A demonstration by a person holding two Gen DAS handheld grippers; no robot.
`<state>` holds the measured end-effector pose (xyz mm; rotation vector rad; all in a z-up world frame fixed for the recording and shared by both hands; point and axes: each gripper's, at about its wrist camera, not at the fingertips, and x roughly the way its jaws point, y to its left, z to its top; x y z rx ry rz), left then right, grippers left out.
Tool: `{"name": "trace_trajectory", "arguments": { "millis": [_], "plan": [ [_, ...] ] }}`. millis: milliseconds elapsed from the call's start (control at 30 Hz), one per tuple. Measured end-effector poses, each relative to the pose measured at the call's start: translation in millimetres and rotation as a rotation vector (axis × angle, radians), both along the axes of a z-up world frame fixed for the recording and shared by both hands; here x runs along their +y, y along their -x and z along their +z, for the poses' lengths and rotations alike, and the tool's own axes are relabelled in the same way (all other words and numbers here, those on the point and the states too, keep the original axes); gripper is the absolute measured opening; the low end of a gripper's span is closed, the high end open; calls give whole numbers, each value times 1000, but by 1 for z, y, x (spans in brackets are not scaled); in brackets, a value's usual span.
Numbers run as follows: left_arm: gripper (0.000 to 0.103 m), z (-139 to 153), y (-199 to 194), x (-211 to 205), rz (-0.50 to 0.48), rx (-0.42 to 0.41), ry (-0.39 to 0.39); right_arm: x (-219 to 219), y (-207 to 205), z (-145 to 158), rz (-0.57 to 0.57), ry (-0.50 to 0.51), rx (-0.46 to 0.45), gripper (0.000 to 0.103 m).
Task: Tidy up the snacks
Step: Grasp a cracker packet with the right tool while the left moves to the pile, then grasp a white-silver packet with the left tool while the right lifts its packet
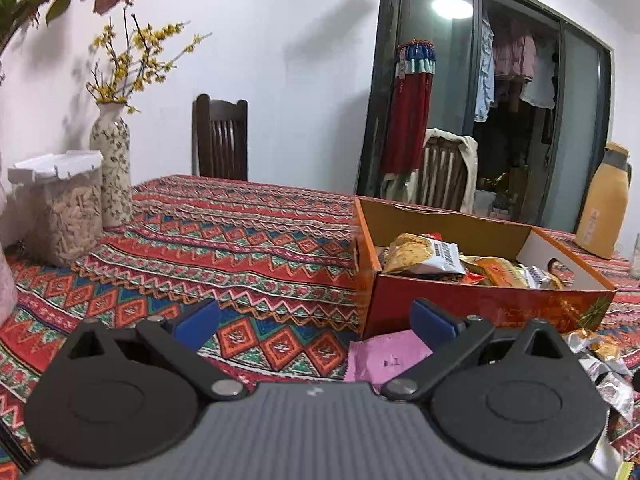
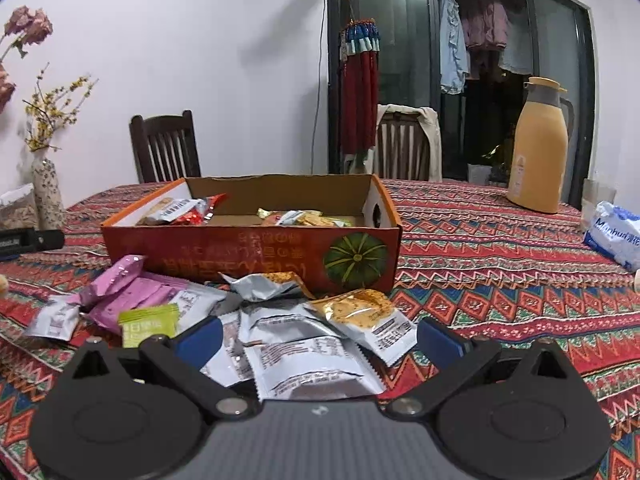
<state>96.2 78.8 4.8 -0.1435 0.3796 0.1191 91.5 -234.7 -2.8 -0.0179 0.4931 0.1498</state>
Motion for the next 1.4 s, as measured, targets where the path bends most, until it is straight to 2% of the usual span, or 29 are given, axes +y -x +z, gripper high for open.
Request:
{"name": "trace_trajectory", "arguments": {
  "millis": [267,367,500,667,700,767,833,933,1033,1133,1267,1400],
  "plan": [
    [103,-7,-5,7,-3,35,61,-12,-41,-7,-77,53,58,103],
    [103,-8,-6,9,2,43,70,-18,-60,-12,-75,68,94,103],
    [103,-10,-9,11,2,61,84,-18,-82,-18,-65,146,113,103],
    [103,-10,-10,10,12,64,81,-21,-100,-29,-57,144,137,102],
    [103,-10,-9,10,15,61,80,-22,-102,-33,-57,127,148,100],
    [103,-10,-10,10,18,60,79,-25,-103,-34,-34,98,160,80],
    [103,-10,-11,10,22,65,78,-30,-103,-34,-32,64,166,71],
    [103,-11,-13,11,28,71,78,-36,-103,-34,-22,18,169,51],
    [103,-12,-14,11,33,75,79,-33,-97,-31,-9,31,132,50],
    [103,-12,-14,11,33,79,77,-29,-85,-25,-17,57,52,41],
    [103,-13,-15,10,42,86,69,-26,-71,-18,-48,77,-50,40],
    [103,-13,-17,9,56,90,57,-28,-66,-14,-51,71,-87,39]
  ]
}}
